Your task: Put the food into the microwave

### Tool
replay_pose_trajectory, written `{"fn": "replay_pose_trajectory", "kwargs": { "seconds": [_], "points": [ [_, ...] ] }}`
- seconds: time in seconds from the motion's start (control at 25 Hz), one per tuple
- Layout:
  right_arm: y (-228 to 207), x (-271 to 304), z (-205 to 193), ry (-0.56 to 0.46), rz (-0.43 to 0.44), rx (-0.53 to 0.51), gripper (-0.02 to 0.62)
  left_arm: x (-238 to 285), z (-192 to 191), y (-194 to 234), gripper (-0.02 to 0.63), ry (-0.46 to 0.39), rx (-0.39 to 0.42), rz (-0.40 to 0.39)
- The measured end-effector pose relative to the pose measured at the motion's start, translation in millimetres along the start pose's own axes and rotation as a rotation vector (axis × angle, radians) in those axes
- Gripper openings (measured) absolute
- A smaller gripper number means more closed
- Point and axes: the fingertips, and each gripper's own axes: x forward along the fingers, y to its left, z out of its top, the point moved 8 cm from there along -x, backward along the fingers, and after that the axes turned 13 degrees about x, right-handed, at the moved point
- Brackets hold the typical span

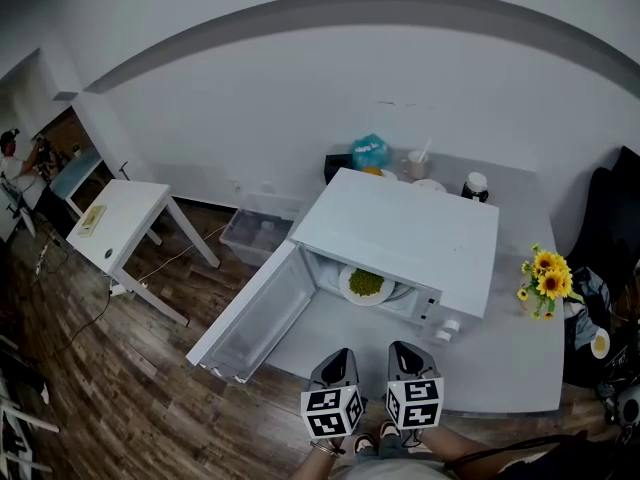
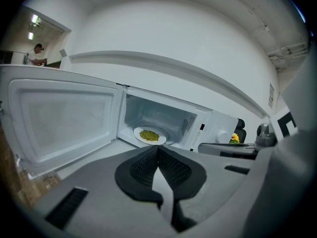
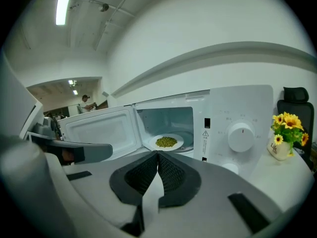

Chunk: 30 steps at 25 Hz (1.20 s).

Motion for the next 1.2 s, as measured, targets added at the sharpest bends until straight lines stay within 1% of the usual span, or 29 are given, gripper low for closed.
{"fn": "replay_pose_trajectory", "kwargs": {
  "seconds": [0.24,0.44,0.76,0.96,1.2],
  "points": [
    [4.2,-11.2,0.5,-0.001,0.037,-0.025,0.018,-16.8,2.5,-6.3,0.005,-0.015,0.007,0.027],
    [5.4,-8.9,4.4,-0.003,0.057,-0.047,0.018,-13.1,7.4,-8.5,0.004,-0.026,0.014,0.037],
    [5.2,-3.5,9.8,-0.002,0.060,-0.043,0.018,-6.6,18.4,-4.5,0.004,-0.042,0.026,0.041],
    [6.8,-4.5,10.2,-0.012,0.062,-0.060,0.018,-6.5,13.8,-5.2,0.004,-0.036,0.024,0.039],
    [8.6,-6.7,8.5,-0.001,0.065,-0.070,0.017,-6.5,10.8,-5.2,0.003,-0.028,0.022,0.034]
  ]
}}
